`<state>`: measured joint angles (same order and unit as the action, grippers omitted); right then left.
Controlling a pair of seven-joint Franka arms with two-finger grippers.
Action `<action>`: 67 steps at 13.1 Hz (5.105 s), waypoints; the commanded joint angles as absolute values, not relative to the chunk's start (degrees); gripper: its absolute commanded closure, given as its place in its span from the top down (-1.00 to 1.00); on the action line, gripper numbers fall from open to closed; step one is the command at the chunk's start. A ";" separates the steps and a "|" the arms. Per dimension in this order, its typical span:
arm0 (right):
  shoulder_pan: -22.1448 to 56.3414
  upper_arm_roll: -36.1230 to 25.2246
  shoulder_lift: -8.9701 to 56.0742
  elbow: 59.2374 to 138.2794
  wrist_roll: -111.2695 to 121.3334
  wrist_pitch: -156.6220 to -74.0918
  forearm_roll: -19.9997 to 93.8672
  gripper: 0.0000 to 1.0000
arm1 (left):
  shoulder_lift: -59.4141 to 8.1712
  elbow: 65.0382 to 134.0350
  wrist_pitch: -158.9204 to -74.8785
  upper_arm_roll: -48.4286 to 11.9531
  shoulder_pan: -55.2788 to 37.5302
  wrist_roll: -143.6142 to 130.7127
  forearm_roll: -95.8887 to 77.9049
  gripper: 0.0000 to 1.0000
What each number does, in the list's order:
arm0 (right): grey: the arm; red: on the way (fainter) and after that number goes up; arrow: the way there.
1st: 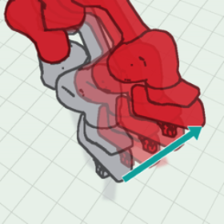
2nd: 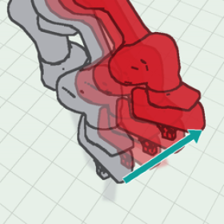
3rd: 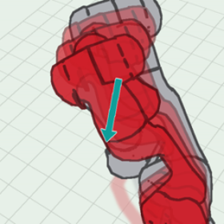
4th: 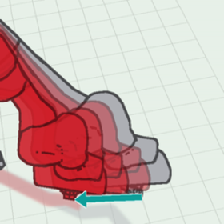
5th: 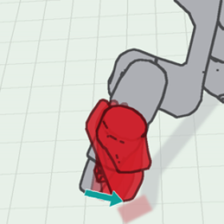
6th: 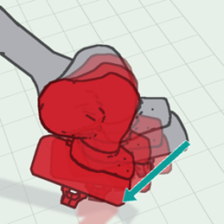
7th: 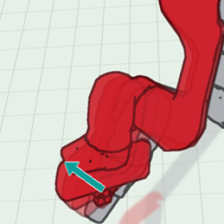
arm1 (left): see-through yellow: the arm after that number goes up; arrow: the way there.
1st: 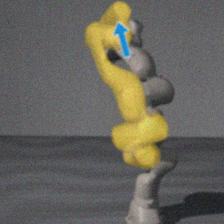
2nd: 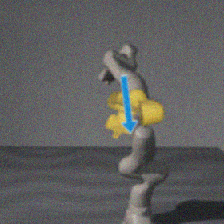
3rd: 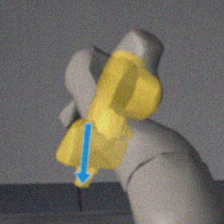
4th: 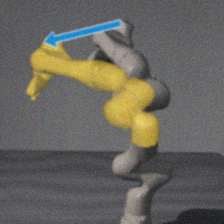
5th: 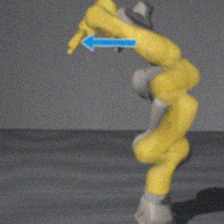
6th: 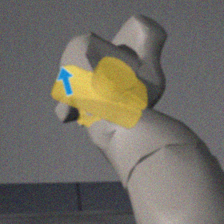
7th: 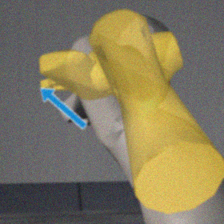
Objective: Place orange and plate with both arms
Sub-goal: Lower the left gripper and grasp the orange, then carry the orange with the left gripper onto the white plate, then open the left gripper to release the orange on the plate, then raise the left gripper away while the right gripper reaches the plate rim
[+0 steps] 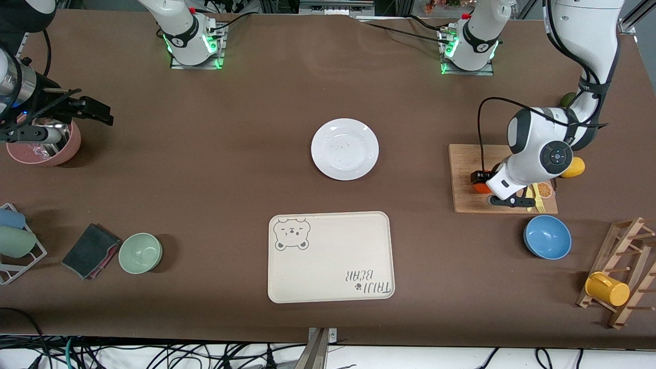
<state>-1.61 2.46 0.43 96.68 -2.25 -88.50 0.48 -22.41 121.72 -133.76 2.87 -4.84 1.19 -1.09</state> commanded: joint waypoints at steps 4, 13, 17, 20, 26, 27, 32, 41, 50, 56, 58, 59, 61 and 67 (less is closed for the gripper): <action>-1.93 2.64 0.62 95.98 -2.72 -87.89 1.41 1.00 | -13.02 121.20 -126.57 -1.56 -5.10 5.28 -2.72 -1.00; -1.93 2.64 0.62 95.98 -2.72 -87.89 1.41 1.00 | -13.70 120.94 -130.59 -13.62 -19.40 -19.91 -8.17 -1.00; -1.93 2.64 0.62 95.98 -2.72 -87.98 1.41 1.00 | -19.58 119.02 -136.31 -14.94 -30.12 -39.25 -7.38 -1.00; -1.93 2.64 0.62 95.98 -2.73 -87.89 1.41 1.00 | -24.16 117.16 -140.08 -14.94 -35.84 -47.70 -7.47 -1.00; -1.93 2.64 0.62 95.98 -2.72 -87.89 1.41 1.00 | -30.66 110.67 -143.00 -13.89 -37.00 -48.61 -7.56 -1.00; -1.93 2.64 0.62 95.98 -2.72 -87.89 1.49 1.00 | -30.93 110.31 -143.00 -13.19 -37.00 -47.99 -7.56 -1.00; -1.93 2.64 0.62 95.98 -2.72 -87.89 1.41 1.00 | -31.29 110.30 -143.00 -11.87 -36.91 -47.81 -4.22 -1.00; -1.93 2.64 0.62 95.98 -2.72 -87.89 1.41 1.00 | -30.51 110.30 -143.00 -10.99 -34.81 -47.72 -4.13 1.00; -1.24 3.16 3.77 95.98 -1.50 -88.33 6.03 1.00 | -11.01 111.27 -125.10 -11.78 -16.63 -28.79 -4.04 1.00; 10.44 3.43 13.61 96.94 -2.72 -96.65 18.87 1.00 | -3.08 101.89 -99.45 -8.53 -7.93 -14.53 -2.20 1.00; 13.70 3.51 16.95 100.44 -3.95 -104.63 23.78 1.00 | -2.90 96.97 -93.98 -7.92 -5.54 -10.47 -1.06 1.00; 15.19 3.52 17.48 104.55 -4.56 -110.16 31.04 1.00 | -2.99 95.03 -92.56 -7.13 -5.36 -10.20 0.69 1.00; 17.57 7.26 16.96 113.17 -4.83 -124.82 36.55 1.00 | -3.08 91.86 -90.80 -6.95 -4.22 -8.98 2.20 1.00; 17.58 21.35 19.77 125.33 1.64 -151.17 60.35 1.00 | -3.78 88.42 -88.15 3.42 -10.54 -3.95 0.53 1.00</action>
